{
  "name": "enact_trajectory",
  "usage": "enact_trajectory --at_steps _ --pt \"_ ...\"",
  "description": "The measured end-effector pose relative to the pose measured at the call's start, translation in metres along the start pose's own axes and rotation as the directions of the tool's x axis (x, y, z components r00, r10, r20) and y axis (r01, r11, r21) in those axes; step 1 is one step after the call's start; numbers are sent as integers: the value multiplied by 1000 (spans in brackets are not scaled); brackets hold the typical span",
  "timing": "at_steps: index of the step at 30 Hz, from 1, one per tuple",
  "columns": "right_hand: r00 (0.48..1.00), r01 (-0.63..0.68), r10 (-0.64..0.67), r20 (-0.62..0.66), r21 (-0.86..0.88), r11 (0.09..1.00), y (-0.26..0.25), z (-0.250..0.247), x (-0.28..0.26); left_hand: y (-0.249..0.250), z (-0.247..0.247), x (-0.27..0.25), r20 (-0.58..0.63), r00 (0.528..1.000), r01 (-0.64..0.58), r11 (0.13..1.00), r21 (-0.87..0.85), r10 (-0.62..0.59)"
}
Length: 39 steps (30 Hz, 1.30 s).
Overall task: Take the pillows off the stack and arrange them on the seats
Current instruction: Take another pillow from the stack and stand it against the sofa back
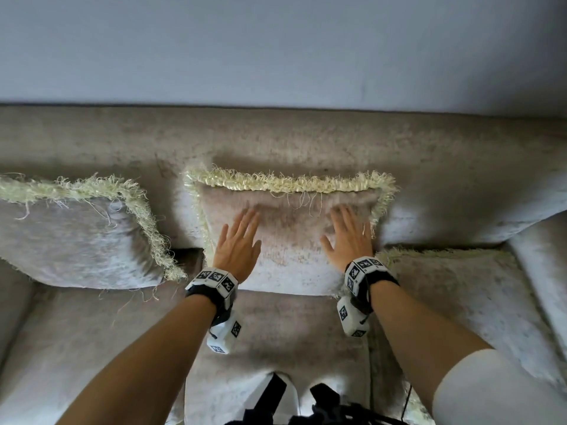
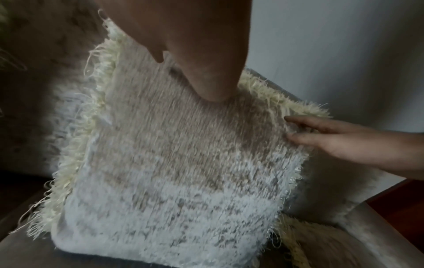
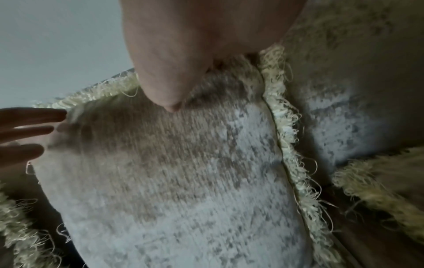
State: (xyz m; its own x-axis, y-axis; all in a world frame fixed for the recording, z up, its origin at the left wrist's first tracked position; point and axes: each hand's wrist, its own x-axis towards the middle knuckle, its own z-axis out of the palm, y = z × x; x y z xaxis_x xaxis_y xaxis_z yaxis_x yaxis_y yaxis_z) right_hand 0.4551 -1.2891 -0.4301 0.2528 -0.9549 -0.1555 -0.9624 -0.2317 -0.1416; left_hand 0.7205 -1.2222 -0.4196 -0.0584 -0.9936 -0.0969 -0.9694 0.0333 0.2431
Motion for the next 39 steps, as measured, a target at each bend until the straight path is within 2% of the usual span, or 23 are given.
enact_trajectory --at_steps 4,8,10,12,16,18,20,21,23,25,26,27,28,29,31,33,35,37,38,39 --pt "999 34 -34 10 46 998 -21 6 -13 0 10 -3 2 1000 10 999 -54 -10" --pt "963 268 -265 -59 47 962 -51 7 -25 3 10 -5 -70 997 -33 997 64 38" --pt "941 323 -314 -126 62 944 -65 12 -24 5 5 -2 -107 989 -87 987 138 102" --pt "945 298 -281 -168 82 951 -78 19 -20 7 5 3 -142 980 -116 980 161 139" --pt "974 190 -176 -142 90 978 -92 47 -10 5 26 9 -180 981 -45 991 128 68" --pt "981 164 -153 -122 82 983 -94 58 -6 11 41 11 -131 982 -109 979 173 133" --pt "976 190 -182 -115 63 980 -88 67 -3 12 58 11 -60 965 -232 939 254 255" --pt "978 188 -182 -102 58 980 -78 71 -1 7 62 13 -30 963 -249 927 280 267" --pt "993 95 -94 -69 9 995 -46 74 2 -11 65 17 8 991 -130 943 305 134" --pt "990 -137 136 -21 -31 990 -1 75 -1 -34 64 13 8 994 106 953 284 -113" --pt "958 -285 285 22 -3 958 20 74 -5 -44 60 8 8 957 280 933 227 -290" --pt "908 -417 414 58 44 908 36 72 -10 -52 56 4 4 900 431 889 152 -437" --pt "864 -503 495 91 97 859 45 68 -15 -56 53 0 23 853 518 851 82 -521" --pt "848 -529 521 91 144 836 48 66 -21 -56 52 -6 29 851 523 850 61 -525" --pt "902 -425 431 -24 124 897 36 67 -30 -51 58 -15 -3 931 363 924 118 -365" --pt "974 -201 203 -96 36 979 8 71 -36 -38 65 -22 -24 981 192 971 143 -190" --pt "996 64 -62 -69 26 998 -26 80 -41 -18 74 -28 3 998 56 985 163 -58" --pt "965 260 -261 24 8 965 -56 96 -49 -1 87 -35 115 989 -120 966 229 95" --pt "954 293 -290 78 -27 956 -65 103 -53 2 94 -37 180 973 -192 944 267 147" --pt "958 270 -260 124 -77 960 -67 109 -57 1 97 -39 248 960 -202 935 291 130"
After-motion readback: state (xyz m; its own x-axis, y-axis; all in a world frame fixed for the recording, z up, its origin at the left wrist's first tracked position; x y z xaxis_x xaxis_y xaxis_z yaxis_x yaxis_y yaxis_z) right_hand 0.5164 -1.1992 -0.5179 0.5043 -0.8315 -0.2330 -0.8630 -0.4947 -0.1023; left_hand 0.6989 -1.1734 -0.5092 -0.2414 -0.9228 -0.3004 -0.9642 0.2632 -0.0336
